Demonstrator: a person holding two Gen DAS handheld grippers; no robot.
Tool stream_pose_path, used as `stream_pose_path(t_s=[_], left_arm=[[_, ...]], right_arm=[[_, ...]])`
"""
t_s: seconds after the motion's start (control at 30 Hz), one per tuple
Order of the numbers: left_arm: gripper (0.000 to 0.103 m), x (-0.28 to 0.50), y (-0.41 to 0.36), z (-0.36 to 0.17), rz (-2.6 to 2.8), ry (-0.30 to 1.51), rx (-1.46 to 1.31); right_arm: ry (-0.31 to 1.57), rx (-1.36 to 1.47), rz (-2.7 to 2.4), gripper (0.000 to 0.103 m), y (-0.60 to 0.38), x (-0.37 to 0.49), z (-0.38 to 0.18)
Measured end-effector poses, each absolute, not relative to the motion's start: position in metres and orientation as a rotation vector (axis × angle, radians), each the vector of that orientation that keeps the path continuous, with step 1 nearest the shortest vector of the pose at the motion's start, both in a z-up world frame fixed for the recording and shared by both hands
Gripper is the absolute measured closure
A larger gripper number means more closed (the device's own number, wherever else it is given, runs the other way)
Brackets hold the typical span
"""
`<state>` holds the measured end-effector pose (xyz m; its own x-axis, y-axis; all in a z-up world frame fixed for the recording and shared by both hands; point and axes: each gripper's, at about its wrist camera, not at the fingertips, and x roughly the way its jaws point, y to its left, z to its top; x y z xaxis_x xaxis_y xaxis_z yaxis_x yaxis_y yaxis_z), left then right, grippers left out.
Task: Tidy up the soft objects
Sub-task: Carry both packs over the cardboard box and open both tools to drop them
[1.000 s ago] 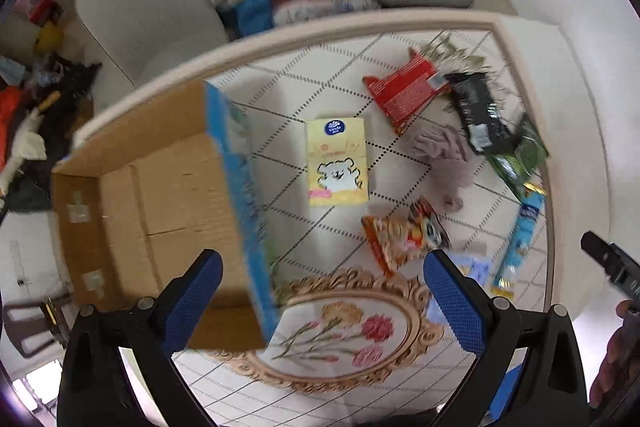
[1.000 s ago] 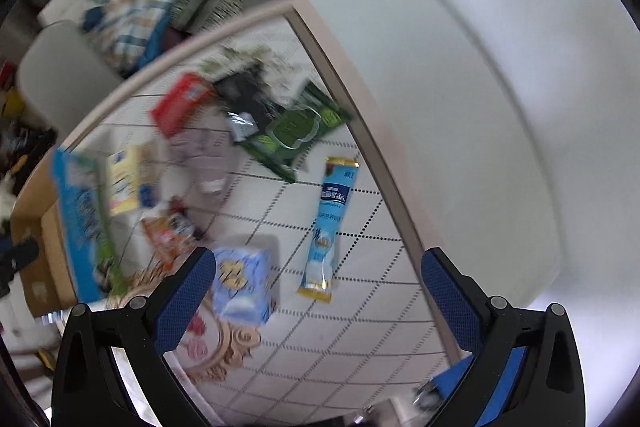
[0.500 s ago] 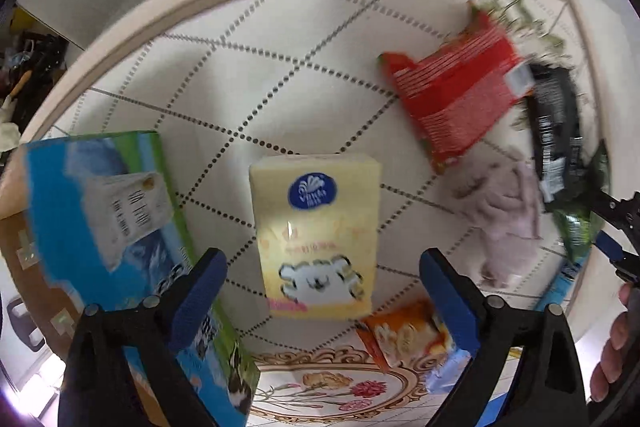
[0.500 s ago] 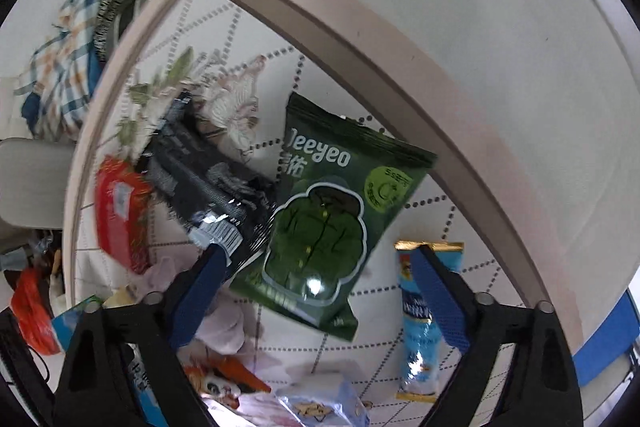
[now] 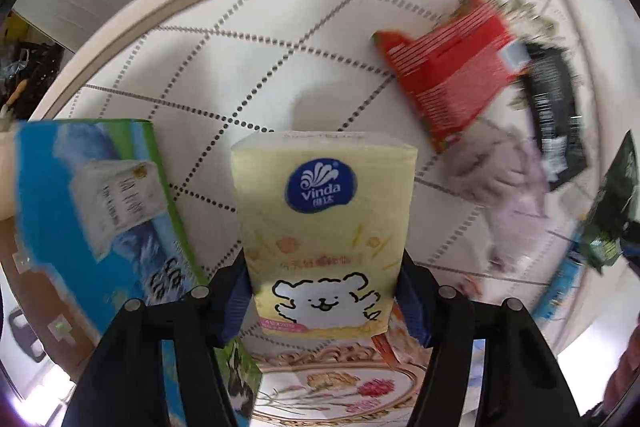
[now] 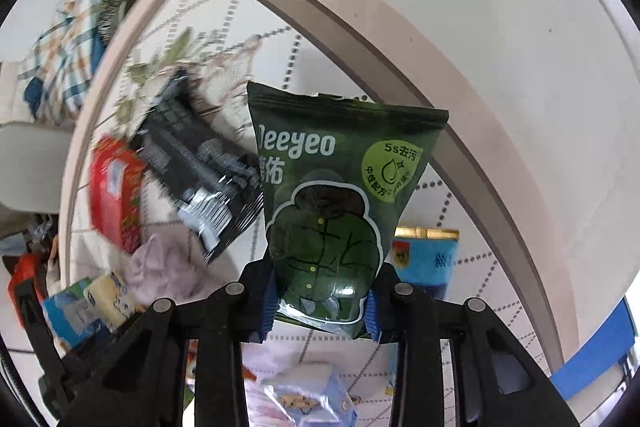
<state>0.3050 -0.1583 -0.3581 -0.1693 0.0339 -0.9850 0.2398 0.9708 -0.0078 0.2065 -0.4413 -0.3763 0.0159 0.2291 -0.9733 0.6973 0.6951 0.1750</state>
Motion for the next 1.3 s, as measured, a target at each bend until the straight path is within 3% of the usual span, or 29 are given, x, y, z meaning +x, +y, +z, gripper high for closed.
stream_pose_path(t_s=[0.3,0.6,0.97,1.3], left_arm=[[0.042,0.26,-0.094,-0.226,-0.239,1.544,0.033],[0.042,0.251,0.06,-0.181,-0.102,1.511,-0.047],[0.042,0.295,0.151,-0.26,-0.144,1.63,-0.136],[0.042,0.321,0.156,-0.326,-0.212,1.739,-0.147]], right_arm=[[1.453,0.663,-0.118,0.068,-0.339,0.192,-0.27],[1.422,0.518,0.212,0.069,-0.142,0.205,-0.201],[1.56,0.306,0.257,0.069,0.026,0.259,-0.269],[1.638,0.214,0.201,0.068,0.048,0.298,-0.348]])
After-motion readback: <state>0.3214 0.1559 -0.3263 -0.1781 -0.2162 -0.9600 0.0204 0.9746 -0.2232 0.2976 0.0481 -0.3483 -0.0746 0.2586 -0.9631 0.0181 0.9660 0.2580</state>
